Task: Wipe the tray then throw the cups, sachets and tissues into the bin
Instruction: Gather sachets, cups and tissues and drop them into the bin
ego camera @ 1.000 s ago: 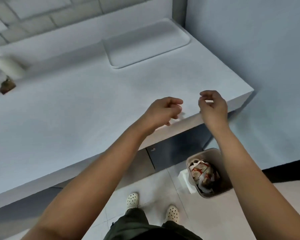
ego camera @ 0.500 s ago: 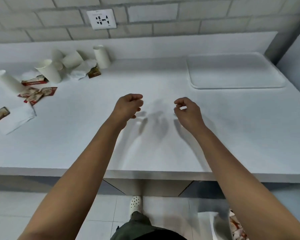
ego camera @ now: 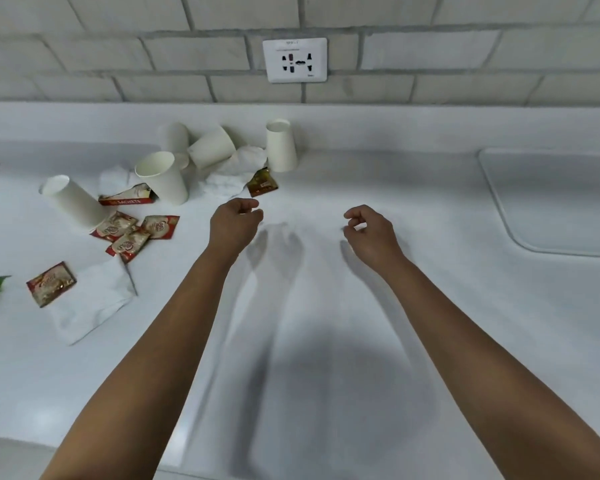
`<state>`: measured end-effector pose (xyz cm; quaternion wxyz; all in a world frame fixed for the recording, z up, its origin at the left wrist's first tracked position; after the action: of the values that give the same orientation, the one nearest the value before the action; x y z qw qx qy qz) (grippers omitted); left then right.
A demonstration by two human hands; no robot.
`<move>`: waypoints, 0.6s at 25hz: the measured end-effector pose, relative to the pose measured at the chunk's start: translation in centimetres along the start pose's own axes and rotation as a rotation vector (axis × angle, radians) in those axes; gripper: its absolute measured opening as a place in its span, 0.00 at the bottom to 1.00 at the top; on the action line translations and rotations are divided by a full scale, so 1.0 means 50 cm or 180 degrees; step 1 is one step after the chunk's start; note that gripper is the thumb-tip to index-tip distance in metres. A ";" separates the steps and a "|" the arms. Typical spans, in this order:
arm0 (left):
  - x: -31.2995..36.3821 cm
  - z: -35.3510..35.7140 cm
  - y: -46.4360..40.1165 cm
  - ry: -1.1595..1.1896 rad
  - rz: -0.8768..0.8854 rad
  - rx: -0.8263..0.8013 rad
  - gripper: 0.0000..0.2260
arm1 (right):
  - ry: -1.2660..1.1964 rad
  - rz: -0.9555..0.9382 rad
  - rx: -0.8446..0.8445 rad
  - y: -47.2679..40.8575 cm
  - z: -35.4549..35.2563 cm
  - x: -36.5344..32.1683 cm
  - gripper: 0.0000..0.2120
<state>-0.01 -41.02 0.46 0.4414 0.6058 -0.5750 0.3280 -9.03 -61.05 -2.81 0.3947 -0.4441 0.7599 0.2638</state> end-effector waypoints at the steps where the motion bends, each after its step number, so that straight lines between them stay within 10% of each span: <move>1: -0.005 -0.010 -0.035 -0.0192 0.0063 0.0138 0.13 | 0.0022 -0.0023 -0.0018 -0.024 0.016 -0.013 0.10; 15: -0.092 -0.011 -0.332 -0.2759 0.0947 -0.0281 0.22 | 0.1010 -0.0824 0.0252 -0.343 0.177 -0.196 0.28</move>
<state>15.84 -39.47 -6.09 0.1336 0.5785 -0.8007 0.0794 12.22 -57.83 -0.34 0.3179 -0.5582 0.7588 0.1075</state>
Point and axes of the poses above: each hand's wrist, its own y-axis away from the middle knuckle, its own z-axis out of the palm, x = y × z, the point moved 1 cm from there along -y, towards the middle knuckle, and after that the axes turned 5 degrees about y, right-handed, at the moved point
